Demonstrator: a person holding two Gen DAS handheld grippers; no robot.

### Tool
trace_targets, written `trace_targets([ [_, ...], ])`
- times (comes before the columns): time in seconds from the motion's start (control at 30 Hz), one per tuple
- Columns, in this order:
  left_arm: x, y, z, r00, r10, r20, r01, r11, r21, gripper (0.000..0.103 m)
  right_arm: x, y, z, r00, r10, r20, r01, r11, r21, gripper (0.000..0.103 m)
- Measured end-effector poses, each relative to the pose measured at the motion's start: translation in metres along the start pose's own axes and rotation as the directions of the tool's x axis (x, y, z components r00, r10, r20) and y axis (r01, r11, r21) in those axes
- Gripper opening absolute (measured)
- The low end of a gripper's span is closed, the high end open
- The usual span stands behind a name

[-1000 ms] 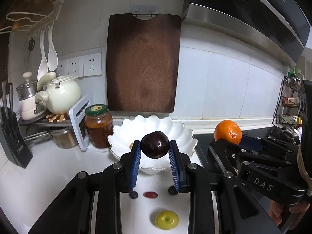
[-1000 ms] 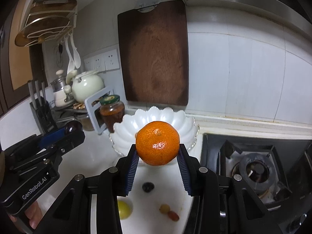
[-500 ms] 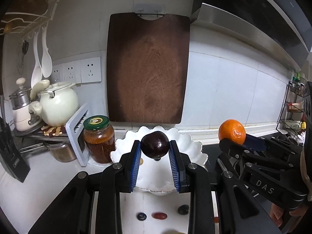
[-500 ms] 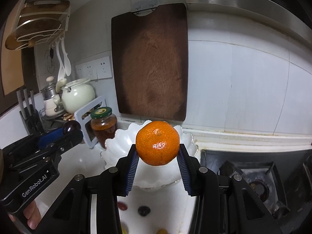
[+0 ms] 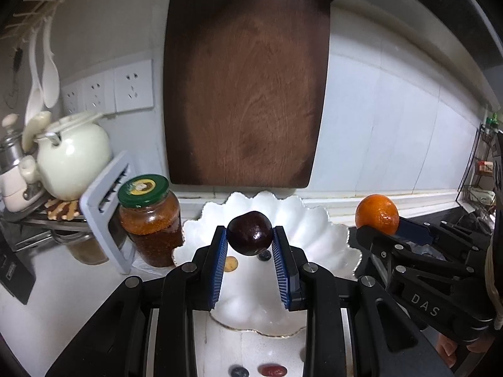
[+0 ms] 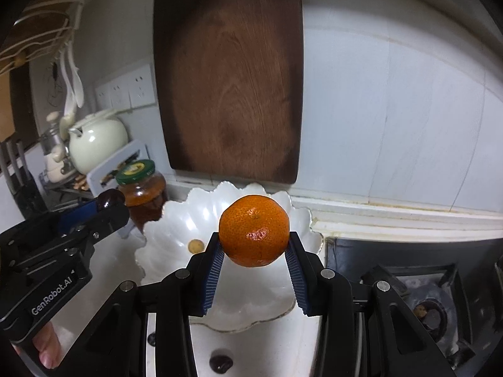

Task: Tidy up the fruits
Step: 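Lift and carry the plum and the orange over the white bowl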

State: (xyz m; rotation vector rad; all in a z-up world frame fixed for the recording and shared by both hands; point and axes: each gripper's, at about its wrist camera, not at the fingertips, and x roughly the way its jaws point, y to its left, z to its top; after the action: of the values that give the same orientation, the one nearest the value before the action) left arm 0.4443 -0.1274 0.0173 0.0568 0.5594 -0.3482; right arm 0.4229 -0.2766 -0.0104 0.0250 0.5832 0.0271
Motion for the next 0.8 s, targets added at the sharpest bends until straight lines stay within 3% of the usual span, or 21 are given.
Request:
trace_targets([
  [0.17,0.032,0.002,0.001,0.996,-0.025,-0.084,0.024,1.000,-0.018,0.029,0.032,-0.005,0.001,0.997,-0.005,-0.078,0.005,1.000,0.003,0.041],
  [0.37,0.070,0.006,-0.006,0.980,-0.055,-0.192,0.048,0.998,-0.043,0.029,0.062,-0.012,-0.002,0.988,-0.002,-0.156,0.004,1.000,0.016,0.041],
  [0.8,0.123,-0.008,-0.028,0.932,-0.030,-0.362,0.043,0.999,0.026,0.029,0.115,-0.016,-0.024,0.938,0.039,-0.343,-0.026,0.999,0.043,0.041],
])
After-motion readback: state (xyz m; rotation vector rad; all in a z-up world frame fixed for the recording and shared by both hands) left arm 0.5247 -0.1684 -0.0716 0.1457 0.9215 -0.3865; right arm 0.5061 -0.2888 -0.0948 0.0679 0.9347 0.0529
